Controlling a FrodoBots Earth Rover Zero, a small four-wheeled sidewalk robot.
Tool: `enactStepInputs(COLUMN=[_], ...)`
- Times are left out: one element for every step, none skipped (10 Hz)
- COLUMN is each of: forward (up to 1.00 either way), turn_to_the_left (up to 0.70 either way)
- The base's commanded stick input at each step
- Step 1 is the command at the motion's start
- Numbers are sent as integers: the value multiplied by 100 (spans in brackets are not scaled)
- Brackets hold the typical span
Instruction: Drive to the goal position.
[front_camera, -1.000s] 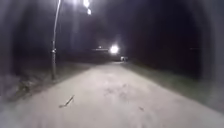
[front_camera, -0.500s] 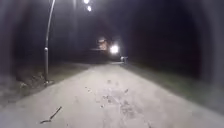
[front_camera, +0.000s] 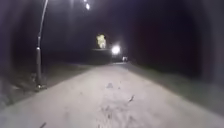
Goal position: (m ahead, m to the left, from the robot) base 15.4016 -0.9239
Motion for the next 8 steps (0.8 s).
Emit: enactStepInputs(forward=[100,100,100,100,100,100,100,100], turn_to_the_left=[0,0,0,5,18,25,13,2])
